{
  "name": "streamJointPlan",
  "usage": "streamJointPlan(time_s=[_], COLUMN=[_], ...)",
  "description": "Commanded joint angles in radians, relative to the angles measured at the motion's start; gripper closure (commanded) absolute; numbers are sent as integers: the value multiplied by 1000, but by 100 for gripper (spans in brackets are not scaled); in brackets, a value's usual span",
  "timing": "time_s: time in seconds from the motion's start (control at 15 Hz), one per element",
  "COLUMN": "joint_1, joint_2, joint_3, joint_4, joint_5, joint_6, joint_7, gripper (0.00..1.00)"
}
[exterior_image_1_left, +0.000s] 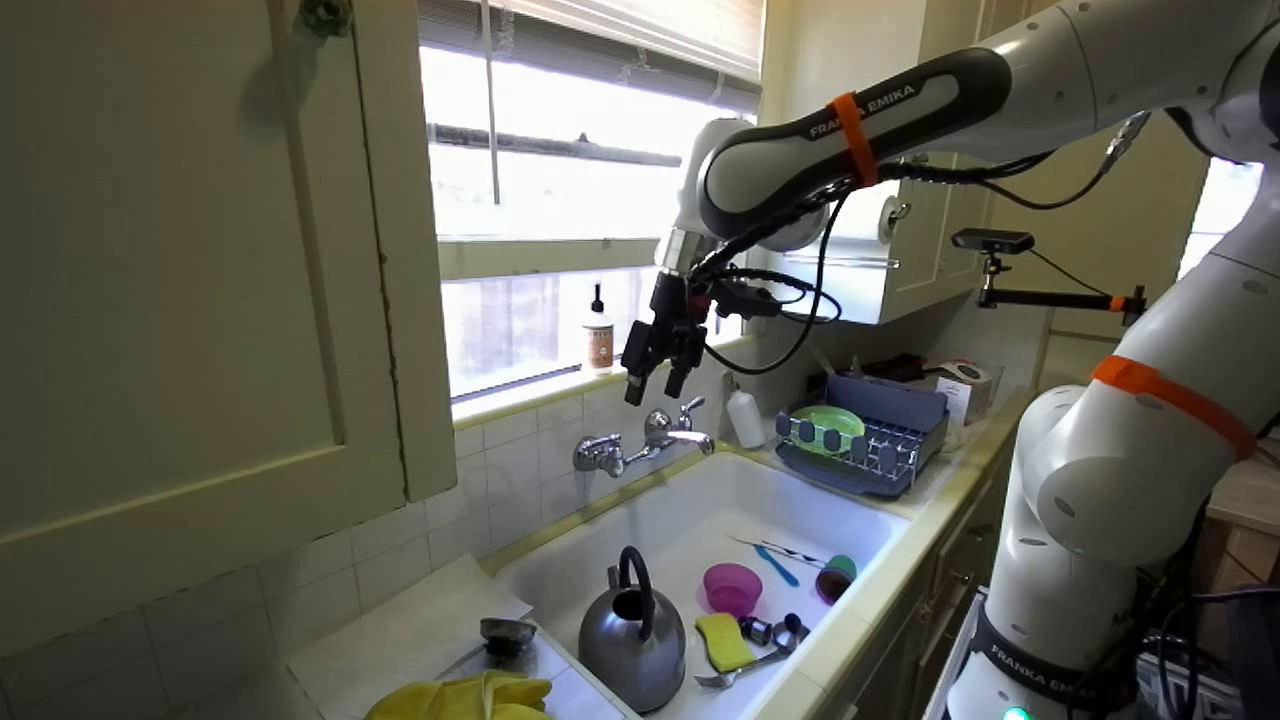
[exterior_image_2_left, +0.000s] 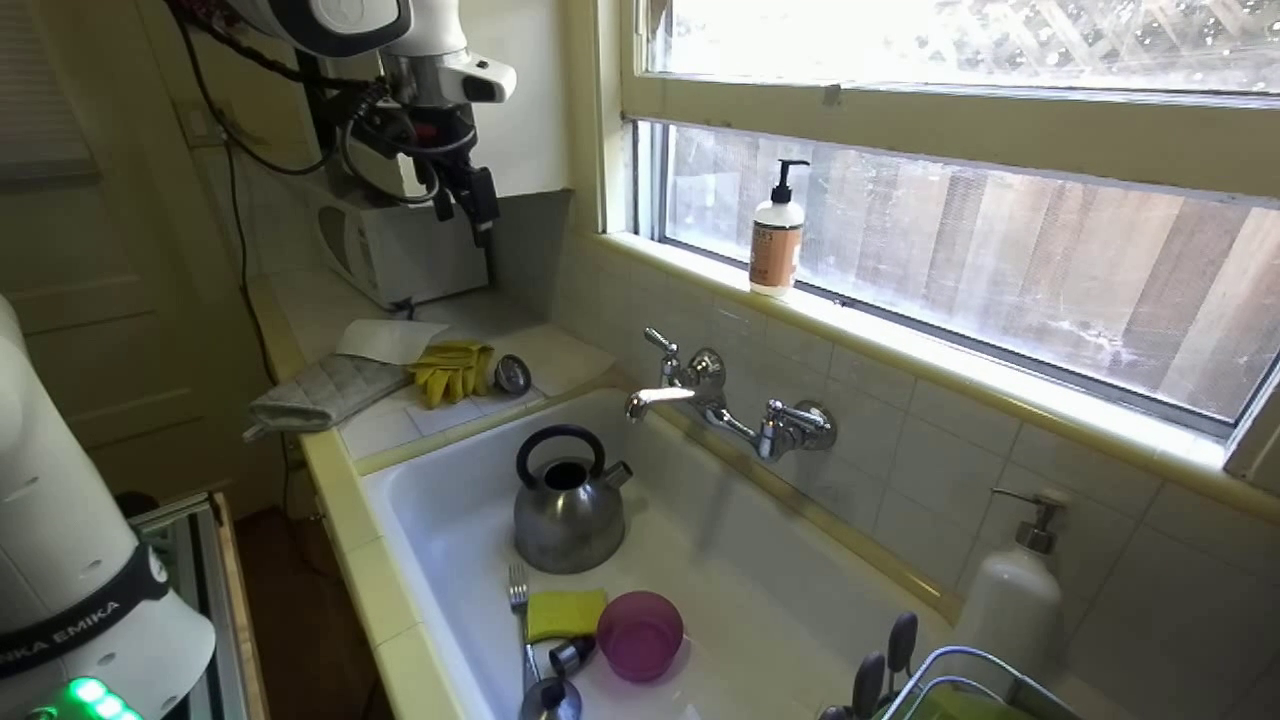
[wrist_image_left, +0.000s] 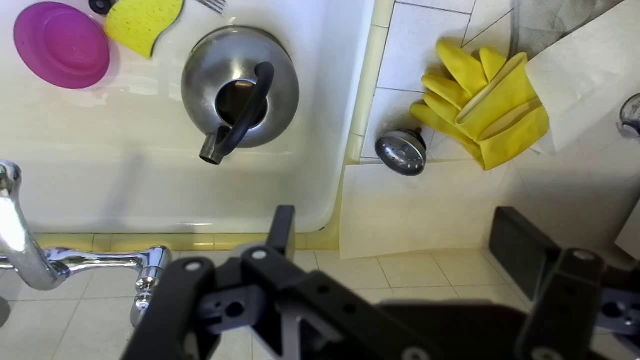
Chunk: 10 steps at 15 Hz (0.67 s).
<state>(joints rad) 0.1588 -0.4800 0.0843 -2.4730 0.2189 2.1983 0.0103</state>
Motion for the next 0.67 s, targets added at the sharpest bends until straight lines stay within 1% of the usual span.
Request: streamJointPlan(time_s=[0.0, 0.6], joint_1=[-3, 10], joint_2=[0, 0], joint_3=[2, 13], joint_4=[2, 1], joint_5=[1, 1], joint_6=[-3, -1], joint_7=[0, 0], gripper=[0, 0])
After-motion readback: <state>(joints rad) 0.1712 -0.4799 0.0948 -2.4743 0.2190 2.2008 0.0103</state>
